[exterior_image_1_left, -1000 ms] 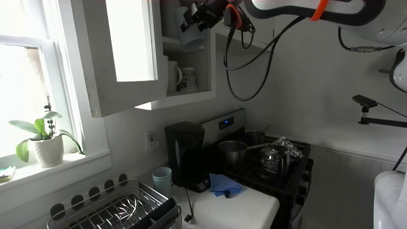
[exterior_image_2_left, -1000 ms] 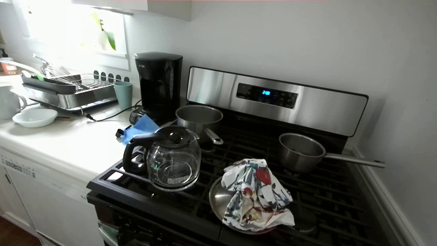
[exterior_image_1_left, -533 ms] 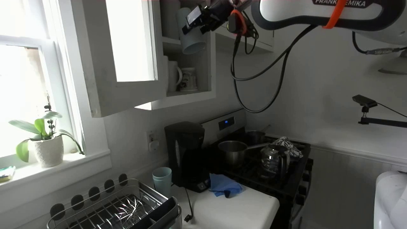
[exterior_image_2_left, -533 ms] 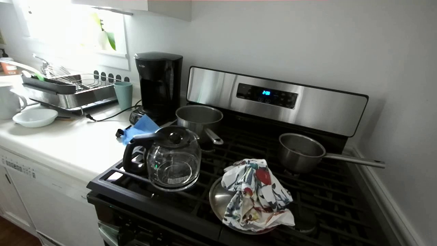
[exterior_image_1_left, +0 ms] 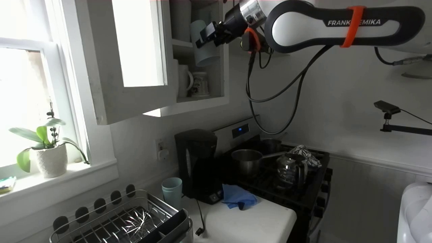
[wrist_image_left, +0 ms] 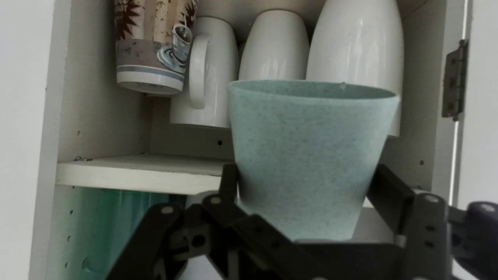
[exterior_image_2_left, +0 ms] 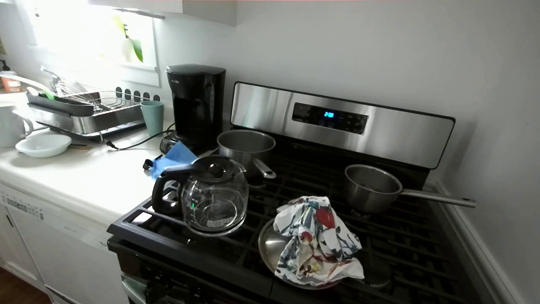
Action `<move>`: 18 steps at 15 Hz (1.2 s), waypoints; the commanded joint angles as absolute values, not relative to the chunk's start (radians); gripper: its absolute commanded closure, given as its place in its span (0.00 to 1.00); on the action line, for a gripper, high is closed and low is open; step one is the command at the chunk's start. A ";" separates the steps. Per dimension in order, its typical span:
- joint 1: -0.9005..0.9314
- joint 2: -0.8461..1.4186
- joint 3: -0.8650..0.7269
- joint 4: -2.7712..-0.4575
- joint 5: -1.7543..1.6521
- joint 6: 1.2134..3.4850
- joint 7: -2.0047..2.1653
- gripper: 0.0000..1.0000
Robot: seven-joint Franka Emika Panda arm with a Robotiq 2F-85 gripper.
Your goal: Move the cup from the top shelf to the bottom shelf
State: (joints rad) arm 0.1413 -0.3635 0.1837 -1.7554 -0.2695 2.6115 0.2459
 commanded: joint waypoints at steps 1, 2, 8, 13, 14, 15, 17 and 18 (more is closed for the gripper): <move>0.136 -0.373 0.177 -1.814 -0.193 2.682 0.190 0.41; 0.137 -0.373 0.174 -1.829 -0.179 2.697 0.181 0.41; 0.145 -0.372 0.155 -1.899 -0.112 2.772 0.098 0.41; 0.097 -0.386 0.164 -1.951 -0.139 2.765 0.118 0.41; 0.088 -0.383 0.166 -1.955 -0.144 2.768 0.122 0.41; 0.080 -0.381 0.166 -1.960 -0.146 2.773 0.122 0.41; 0.088 -0.360 0.164 -1.932 -0.129 2.745 0.105 0.41; 0.084 -0.358 0.164 -1.933 -0.129 2.744 0.105 0.16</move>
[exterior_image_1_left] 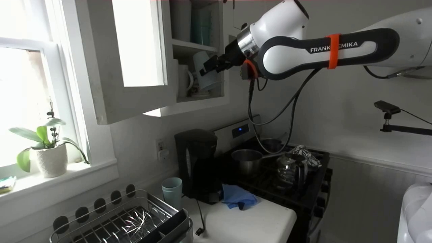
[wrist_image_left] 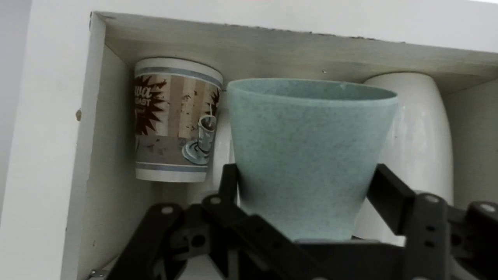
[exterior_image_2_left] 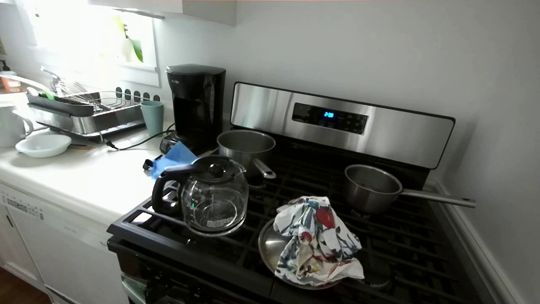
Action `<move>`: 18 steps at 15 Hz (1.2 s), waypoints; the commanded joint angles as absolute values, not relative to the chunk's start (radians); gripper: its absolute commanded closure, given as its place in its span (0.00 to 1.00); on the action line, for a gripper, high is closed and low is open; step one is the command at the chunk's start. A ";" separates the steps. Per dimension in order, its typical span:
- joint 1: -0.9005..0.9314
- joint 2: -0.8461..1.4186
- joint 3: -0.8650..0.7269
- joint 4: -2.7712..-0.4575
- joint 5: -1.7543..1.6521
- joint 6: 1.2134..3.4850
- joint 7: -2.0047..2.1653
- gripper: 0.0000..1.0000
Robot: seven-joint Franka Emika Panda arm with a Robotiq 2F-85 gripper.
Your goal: Move the cup from the top shelf to the bottom shelf
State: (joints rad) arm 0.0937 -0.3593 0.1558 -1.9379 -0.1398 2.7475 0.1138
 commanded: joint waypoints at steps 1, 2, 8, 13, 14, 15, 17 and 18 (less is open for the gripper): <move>0.084 -0.356 0.164 -1.933 -0.129 2.744 0.105 0.16; 0.084 -0.355 0.165 -1.933 -0.130 2.744 0.105 0.16; 0.085 -0.342 0.168 -1.933 -0.131 2.768 0.106 0.41; 0.072 -0.305 0.176 -1.935 -0.147 2.855 0.123 0.41; 0.072 -0.296 0.176 -1.935 -0.149 2.880 0.121 0.41; 0.070 -0.286 0.178 -1.935 -0.151 2.903 0.121 0.41; 0.070 -0.266 0.176 -1.936 -0.167 2.936 0.145 0.41; 0.069 -0.256 0.177 -1.936 -0.169 2.950 0.149 0.41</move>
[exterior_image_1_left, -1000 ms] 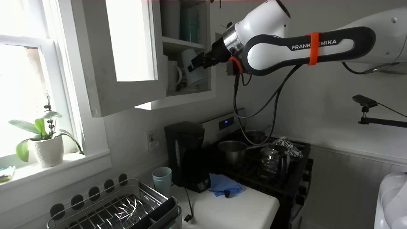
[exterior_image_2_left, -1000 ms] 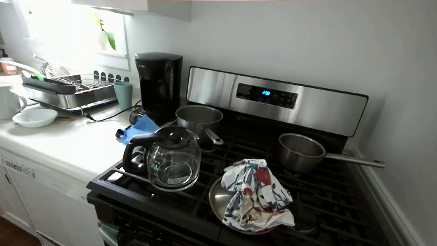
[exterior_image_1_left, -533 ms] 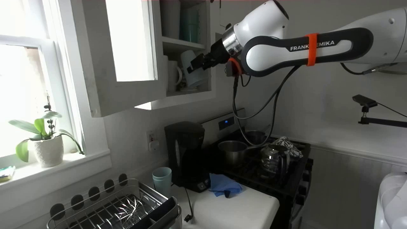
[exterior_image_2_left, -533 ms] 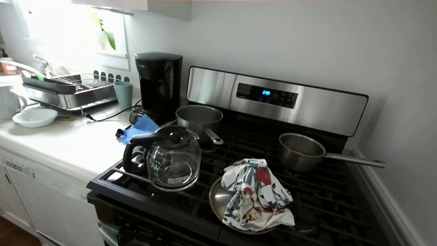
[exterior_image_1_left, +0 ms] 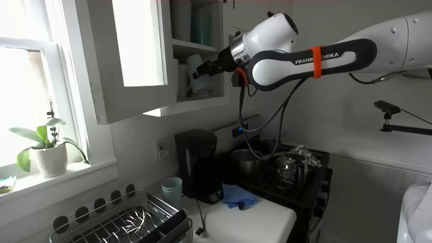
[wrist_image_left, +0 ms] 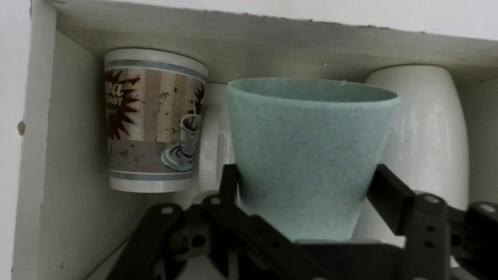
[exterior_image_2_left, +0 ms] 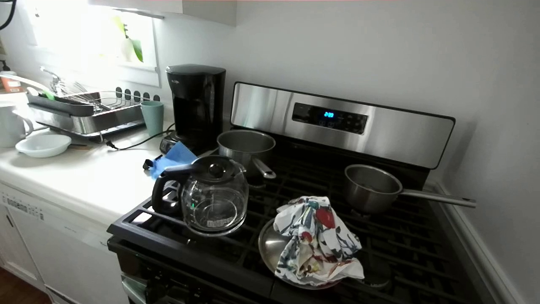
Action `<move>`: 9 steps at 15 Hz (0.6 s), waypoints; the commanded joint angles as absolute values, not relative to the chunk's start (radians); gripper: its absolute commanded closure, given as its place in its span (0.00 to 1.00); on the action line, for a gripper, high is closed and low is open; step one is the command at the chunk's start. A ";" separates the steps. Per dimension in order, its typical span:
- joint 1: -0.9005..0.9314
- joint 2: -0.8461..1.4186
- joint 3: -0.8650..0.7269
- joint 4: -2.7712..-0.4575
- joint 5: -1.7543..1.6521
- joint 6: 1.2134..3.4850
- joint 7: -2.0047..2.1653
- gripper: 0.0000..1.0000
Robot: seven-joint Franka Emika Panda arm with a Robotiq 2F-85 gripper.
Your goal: Move the cup from the top shelf to the bottom shelf
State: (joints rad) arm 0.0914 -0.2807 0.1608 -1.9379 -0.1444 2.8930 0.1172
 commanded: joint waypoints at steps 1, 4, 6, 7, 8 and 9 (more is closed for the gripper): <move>0.063 -0.247 0.180 -1.936 -0.178 2.964 0.155 0.41; 0.057 -0.222 0.182 -1.935 -0.188 2.998 0.158 0.41; 0.055 -0.208 0.182 -1.938 -0.194 3.038 0.155 0.41; 0.054 -0.203 0.182 -1.939 -0.194 3.047 0.154 0.41; 0.055 -0.197 0.182 -1.942 -0.193 3.058 0.153 0.41; 0.054 -0.192 0.183 -1.943 -0.197 3.072 0.153 0.41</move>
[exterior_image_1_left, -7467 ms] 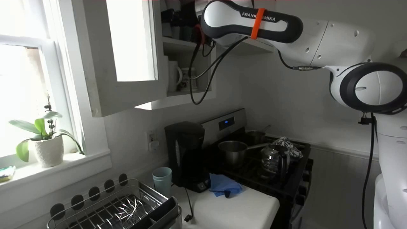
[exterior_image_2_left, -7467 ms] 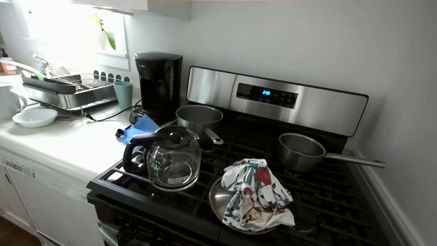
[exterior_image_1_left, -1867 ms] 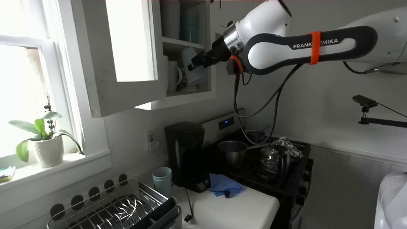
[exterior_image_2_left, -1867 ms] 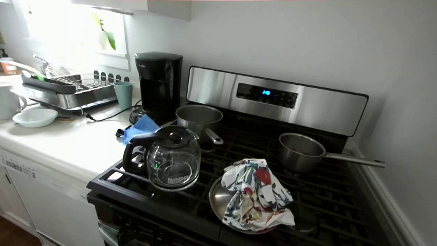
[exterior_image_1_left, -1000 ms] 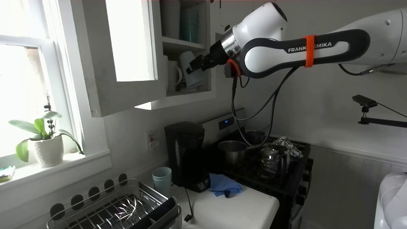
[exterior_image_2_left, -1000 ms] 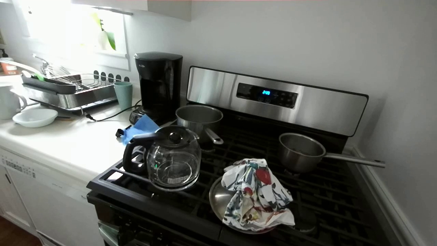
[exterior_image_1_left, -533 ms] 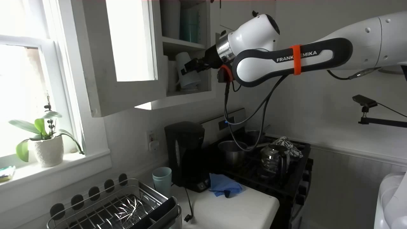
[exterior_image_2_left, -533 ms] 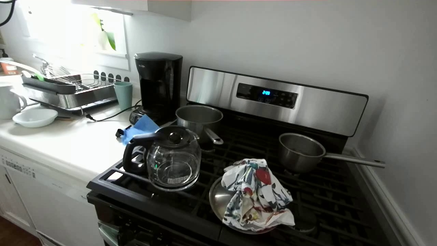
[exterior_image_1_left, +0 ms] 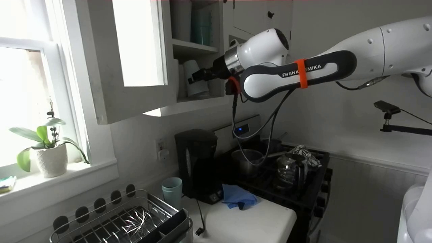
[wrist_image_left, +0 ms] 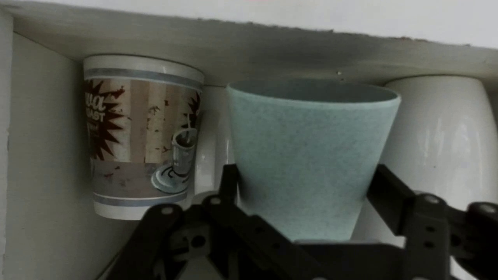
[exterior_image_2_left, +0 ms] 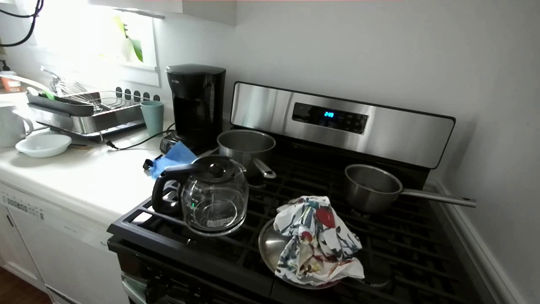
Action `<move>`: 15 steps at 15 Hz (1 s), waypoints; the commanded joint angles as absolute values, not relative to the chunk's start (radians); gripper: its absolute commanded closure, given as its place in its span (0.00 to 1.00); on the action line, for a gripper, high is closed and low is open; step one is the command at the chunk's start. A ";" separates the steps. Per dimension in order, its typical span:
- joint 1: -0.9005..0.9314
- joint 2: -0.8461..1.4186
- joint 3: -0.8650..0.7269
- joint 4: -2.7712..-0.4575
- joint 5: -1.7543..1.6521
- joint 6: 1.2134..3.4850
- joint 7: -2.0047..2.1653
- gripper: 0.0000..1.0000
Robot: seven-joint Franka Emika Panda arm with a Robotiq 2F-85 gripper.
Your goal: Move the cup from the top shelf to the bottom shelf
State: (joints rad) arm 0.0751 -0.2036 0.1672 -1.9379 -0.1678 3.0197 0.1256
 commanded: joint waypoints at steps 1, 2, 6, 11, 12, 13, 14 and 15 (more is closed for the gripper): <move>0.062 -0.188 0.179 -1.946 -0.192 3.084 0.141 0.41; 0.063 -0.184 0.179 -1.948 -0.192 3.094 0.140 0.41; 0.060 -0.165 0.183 -1.952 -0.195 3.132 0.140 0.41; 0.062 -0.143 0.180 -1.951 -0.191 3.163 0.136 0.41; 0.061 -0.140 0.180 -1.951 -0.192 3.167 0.136 0.41; 0.062 -0.136 0.179 -1.951 -0.190 3.167 0.135 0.41; 0.065 -0.134 0.178 -1.953 -0.187 3.164 0.131 0.41; 0.067 -0.132 0.177 -1.953 -0.184 3.161 0.132 0.41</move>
State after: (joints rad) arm 0.0742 -0.1385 0.1723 -1.9396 -0.1730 3.1401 0.1250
